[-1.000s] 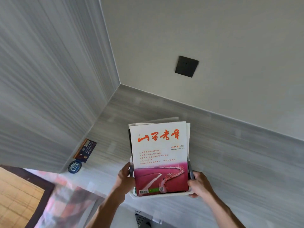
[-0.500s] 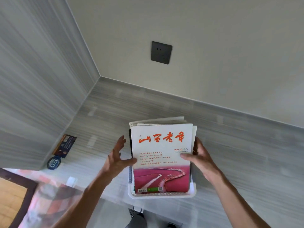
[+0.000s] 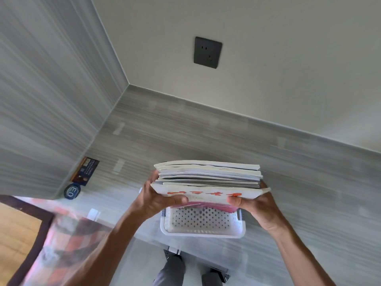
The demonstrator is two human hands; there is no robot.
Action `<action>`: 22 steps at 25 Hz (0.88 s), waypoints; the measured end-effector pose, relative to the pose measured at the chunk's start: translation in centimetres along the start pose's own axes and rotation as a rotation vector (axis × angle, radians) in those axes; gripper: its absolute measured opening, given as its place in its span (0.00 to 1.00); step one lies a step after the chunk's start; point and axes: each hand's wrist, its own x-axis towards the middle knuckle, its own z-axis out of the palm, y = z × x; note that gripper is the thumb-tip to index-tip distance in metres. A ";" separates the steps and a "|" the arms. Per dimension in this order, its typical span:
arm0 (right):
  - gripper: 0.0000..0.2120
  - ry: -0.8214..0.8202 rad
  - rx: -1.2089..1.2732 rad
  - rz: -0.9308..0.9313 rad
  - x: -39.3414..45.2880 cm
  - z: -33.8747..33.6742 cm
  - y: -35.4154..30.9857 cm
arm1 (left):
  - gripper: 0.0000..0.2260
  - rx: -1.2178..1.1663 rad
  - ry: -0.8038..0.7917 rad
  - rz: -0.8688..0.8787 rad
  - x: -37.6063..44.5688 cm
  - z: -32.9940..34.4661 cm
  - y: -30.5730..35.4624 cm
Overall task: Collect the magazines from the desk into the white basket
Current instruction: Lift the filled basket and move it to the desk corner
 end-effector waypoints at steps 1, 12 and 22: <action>0.29 -0.019 -0.014 0.001 0.1 0.0 -0.2 | 0.38 0.046 0.022 0.033 -0.1 0.1 0.0; 0.19 -0.004 -0.239 0.148 -0.6 -0.5 1.4 | 0.32 0.122 0.100 0.017 -0.4 2.0 -3.0; 0.16 0.064 -0.300 0.401 0.5 -0.6 2.9 | 0.33 0.043 0.162 -0.098 -0.3 1.8 -4.8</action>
